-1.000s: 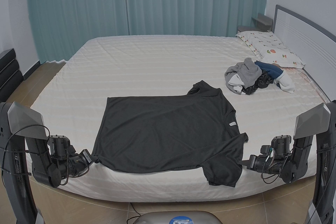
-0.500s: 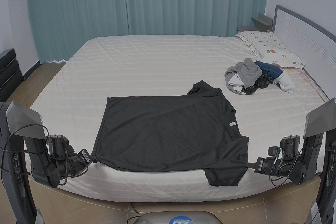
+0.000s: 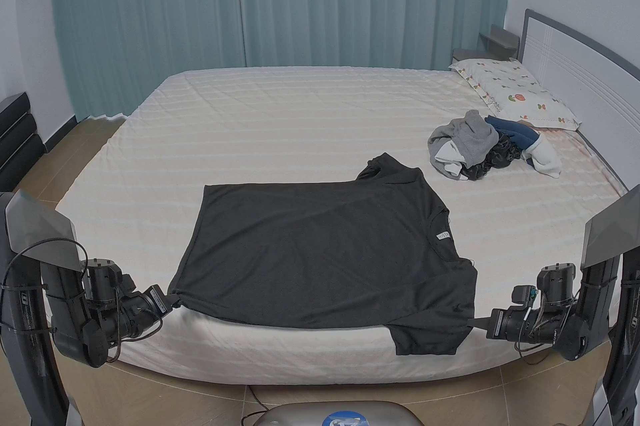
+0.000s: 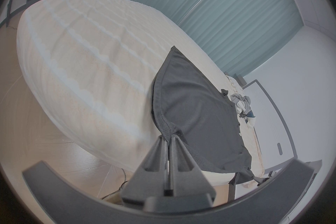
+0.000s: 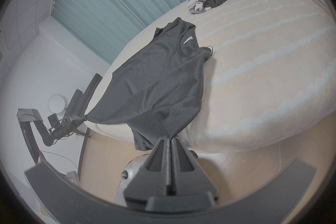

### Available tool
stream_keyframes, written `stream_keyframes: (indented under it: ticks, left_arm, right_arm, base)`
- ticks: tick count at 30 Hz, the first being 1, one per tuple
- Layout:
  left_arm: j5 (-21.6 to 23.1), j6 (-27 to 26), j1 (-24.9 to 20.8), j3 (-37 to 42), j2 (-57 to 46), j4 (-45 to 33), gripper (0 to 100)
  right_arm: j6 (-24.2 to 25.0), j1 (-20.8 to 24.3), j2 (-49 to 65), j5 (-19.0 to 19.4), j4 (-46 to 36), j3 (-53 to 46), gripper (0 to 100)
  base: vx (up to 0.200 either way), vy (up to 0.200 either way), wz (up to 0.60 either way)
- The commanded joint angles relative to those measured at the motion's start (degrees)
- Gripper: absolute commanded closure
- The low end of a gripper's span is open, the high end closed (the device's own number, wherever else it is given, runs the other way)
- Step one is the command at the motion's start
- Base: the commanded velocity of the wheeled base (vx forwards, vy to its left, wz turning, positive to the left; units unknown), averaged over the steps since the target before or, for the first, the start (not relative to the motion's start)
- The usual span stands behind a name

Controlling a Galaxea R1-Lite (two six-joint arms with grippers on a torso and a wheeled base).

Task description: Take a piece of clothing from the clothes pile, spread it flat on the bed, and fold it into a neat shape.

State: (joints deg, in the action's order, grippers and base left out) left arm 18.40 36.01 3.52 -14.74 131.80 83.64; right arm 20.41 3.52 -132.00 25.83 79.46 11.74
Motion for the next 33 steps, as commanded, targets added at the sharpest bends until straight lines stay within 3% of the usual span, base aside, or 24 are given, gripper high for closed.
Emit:
stream_keyframes:
  ticks: [1,5,20,33]
  left_arm:
    - [0.1,-1.5,0.2,1.3,0.2,0.2,100]
    - [0.1,-3.7,0.3,2.8,0.2,0.2,100]
    - [-2.0,-15.4,1.0,7.3,0.6,0.3,100]
    - [-3.4,-24.3,2.6,10.8,-0.2,0.3,100]
  right_arm:
    - [-0.1,0.0,-0.1,0.2,5.0,-5.7,100]
    - [-0.1,-1.0,-0.3,0.2,9.9,-8.7,100]
    - [-2.6,-2.1,0.3,0.4,9.7,-11.7,100]
    - [-8.4,-4.4,5.0,0.4,-1.1,-11.7,100]
  base:
    - [0.0,0.0,0.0]
    - [0.0,0.0,0.0]
    - [0.0,0.0,0.0]
    - [0.0,0.0,0.0]
